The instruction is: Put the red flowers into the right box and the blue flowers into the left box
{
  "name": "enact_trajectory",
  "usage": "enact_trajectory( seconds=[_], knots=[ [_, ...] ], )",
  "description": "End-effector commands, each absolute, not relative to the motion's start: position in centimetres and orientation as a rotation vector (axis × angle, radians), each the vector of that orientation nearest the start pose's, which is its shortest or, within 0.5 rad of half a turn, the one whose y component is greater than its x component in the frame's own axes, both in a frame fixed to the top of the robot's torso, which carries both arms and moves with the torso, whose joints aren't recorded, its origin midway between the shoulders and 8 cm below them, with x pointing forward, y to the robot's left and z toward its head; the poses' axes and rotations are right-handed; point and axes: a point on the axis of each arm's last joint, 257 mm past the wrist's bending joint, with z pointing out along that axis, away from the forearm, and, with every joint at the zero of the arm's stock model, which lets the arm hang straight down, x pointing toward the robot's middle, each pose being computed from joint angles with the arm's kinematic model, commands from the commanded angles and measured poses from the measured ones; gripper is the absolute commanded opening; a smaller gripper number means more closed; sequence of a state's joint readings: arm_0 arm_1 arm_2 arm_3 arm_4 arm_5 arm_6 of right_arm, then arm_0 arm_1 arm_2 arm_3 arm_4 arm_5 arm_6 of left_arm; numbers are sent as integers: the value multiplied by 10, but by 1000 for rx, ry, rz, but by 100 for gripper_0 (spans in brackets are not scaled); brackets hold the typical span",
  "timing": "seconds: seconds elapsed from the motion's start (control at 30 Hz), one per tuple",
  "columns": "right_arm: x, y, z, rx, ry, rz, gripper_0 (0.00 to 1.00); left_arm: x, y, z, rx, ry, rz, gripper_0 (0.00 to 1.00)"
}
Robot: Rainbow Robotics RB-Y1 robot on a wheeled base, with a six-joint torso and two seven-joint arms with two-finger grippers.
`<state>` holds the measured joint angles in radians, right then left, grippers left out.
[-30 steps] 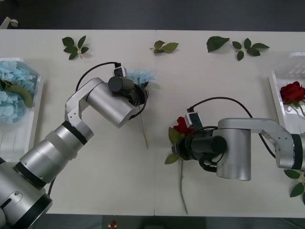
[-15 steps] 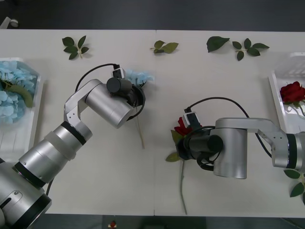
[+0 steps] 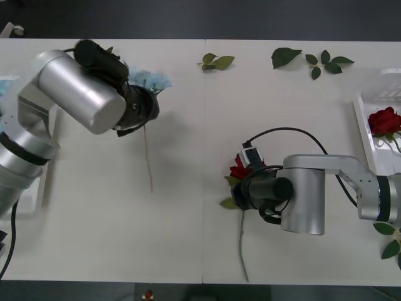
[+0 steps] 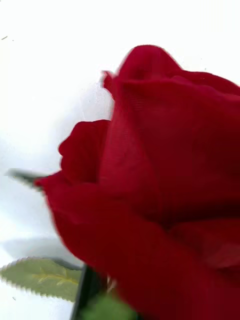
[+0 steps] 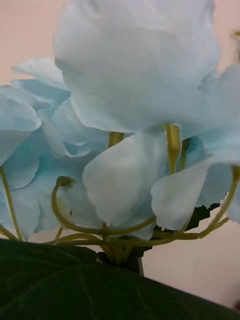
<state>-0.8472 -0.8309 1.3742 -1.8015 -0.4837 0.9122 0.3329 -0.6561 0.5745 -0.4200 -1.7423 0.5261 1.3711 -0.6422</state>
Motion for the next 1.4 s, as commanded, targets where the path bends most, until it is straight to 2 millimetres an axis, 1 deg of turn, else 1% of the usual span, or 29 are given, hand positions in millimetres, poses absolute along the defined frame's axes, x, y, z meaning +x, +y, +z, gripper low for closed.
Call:
enact_trajectory(
  seconds=[0.03,0.13,0.17,0.2,0.23,0.27,0.33,0.37,0.4,0.43,0.47,0.53,0.6,0.67,0.73,0.77,0.8,0.83,0.9,0.93,0.97,1.07,1.1,1.13,1.17,1.2,1.27,1.3,1.4],
  knots=[
    [444,-92,-338,-427,2491,185,0,542,194,-127,-174,2387,-232,0],
    [445,-93,-337,-427,2487,189,0,530,221,-97,-124,2385,-185,0],
    [446,-93,-335,-428,2483,187,0,526,235,-86,-111,2387,-161,0],
    [448,-95,-335,-426,2482,183,0,523,241,-83,-105,2394,-153,0],
    [450,-97,-332,-424,2477,182,0,518,259,-71,-81,2398,-126,0],
    [453,-99,-330,-423,2472,181,0,516,265,-66,-73,2399,-120,0],
    [458,-101,-321,-412,2457,194,0,512,289,-48,-44,2391,-88,0],
    [464,-104,-311,-403,2444,201,0,510,303,-40,-24,2389,-52,0],
    [466,-107,-308,-395,2443,206,0,509,310,-35,-17,2384,-38,0],
    [472,-114,-294,-373,2434,218,0,507,331,-27,-5,2376,9,0],
    [474,-117,-288,-367,2429,224,0,506,340,-24,-3,2373,26,0],
    [484,-131,-263,-333,2410,236,0,504,369,-18,-5,2356,63,0],
    [497,-154,-231,-289,2383,223,0,501,405,-15,-12,2340,94,0],
    [505,-171,-208,-247,2367,214,0,500,427,-13,9,2321,115,0],
    [519,-204,-172,-207,2339,171,0,495,462,-13,36,2296,152,0],
    [522,-212,-164,-203,2336,155,0,493,470,-12,44,2292,165,0],
    [528,-232,-149,-182,2333,124,0,489,484,-13,57,2289,188,0],
    [532,-245,-139,-167,2336,107,0,487,494,-16,56,2288,198,0],
    [540,-286,-120,-151,2361,18,0,481,519,-17,67,2274,223,0],
    [541,-297,-117,-165,2372,-13,0,481,524,-17,71,2267,228,0],
    [545,-319,-110,-195,2392,-78,0,478,534,-20,78,2261,245,0],
    [551,-365,-97,-224,2460,-174,0,475,554,-30,80,2252,272,0],
    [554,-393,-92,-227,2495,-211,0,475,565,-37,82,2247,289,0],
    [555,-402,-91,-229,2510,-218,0,474,568,-39,85,2245,296,0],
    [555,-402,-91,-229,2510,-218,0,474,568,-39,85,2245,296,0],
    [556,-440,-90,-237,2560,-256,0,474,584,-48,86,2238,323,0],
    [555,-476,-91,-217,2585,-303,0,474,598,-54,91,2224,350,0],
    [554,-490,-94,-212,2592,-327,0,473,605,-57,92,2221,363,0],
    [549,-519,-102,-229,2602,-409,0,472,618,-66,89,2221,381,0]
  ],
)
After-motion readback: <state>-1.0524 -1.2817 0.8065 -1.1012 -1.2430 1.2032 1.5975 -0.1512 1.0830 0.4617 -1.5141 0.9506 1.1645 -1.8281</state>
